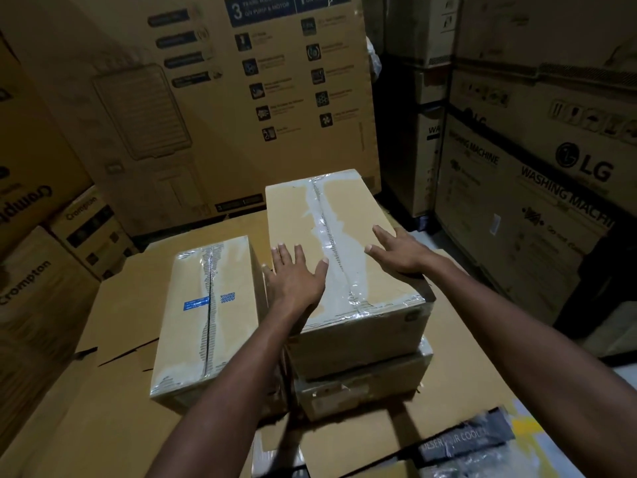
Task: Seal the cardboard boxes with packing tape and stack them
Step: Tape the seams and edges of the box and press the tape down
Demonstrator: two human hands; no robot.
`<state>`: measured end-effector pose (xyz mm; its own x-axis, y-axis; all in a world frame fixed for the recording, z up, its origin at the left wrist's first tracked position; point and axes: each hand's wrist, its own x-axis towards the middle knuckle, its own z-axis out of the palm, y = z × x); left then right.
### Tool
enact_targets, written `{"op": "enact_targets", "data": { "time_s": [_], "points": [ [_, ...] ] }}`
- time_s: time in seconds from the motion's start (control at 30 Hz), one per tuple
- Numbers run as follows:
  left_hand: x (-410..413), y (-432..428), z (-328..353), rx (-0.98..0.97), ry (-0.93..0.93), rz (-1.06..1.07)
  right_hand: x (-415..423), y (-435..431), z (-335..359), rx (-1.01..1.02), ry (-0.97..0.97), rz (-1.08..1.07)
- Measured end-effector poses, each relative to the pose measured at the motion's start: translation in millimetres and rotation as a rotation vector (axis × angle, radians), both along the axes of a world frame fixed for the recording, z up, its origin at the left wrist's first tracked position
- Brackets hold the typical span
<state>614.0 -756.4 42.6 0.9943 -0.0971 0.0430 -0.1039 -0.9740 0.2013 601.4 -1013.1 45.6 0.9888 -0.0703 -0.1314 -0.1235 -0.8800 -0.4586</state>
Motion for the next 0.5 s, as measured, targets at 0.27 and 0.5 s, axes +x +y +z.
{"op": "enact_targets", "data": {
  "time_s": [0.27,0.5],
  "points": [
    [-89.7,-8.5,24.3,-0.099,-0.271,-0.056,-103.9,1.9,4.5,-0.044,-0.274,-0.074],
    [-246.0,-16.7,-14.1,-0.351,-0.364,-0.144,-270.8,-14.4,-44.3,0.068,-0.390,-0.297]
  ]
}}
